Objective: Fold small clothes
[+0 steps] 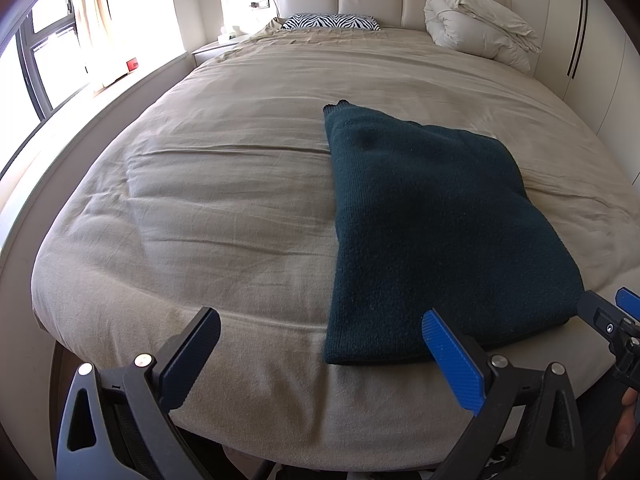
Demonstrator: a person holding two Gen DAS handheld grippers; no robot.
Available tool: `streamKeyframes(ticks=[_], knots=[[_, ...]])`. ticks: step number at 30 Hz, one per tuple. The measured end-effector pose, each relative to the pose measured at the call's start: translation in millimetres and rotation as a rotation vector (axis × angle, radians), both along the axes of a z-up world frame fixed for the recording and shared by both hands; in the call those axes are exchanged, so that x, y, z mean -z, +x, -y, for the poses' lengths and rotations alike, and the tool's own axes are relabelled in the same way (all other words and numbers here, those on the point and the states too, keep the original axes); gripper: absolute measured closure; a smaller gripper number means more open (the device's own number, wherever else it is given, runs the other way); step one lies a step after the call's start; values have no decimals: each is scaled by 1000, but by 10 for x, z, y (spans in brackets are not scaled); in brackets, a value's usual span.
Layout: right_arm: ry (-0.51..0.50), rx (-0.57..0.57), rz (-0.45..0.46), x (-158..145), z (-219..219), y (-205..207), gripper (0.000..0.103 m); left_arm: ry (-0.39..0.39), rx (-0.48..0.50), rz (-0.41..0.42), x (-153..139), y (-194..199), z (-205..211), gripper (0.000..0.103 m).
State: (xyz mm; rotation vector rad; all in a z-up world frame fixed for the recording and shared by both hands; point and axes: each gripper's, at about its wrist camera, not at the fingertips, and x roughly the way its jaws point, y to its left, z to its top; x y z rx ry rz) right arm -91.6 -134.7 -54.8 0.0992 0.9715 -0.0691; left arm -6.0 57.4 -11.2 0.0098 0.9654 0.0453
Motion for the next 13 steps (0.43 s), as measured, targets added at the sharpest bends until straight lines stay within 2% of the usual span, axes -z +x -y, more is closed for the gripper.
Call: streamKeyframes(ticks=[13], knots=[[5, 2, -6, 26, 5, -8, 0, 4, 5, 7, 7, 5, -39, 0]])
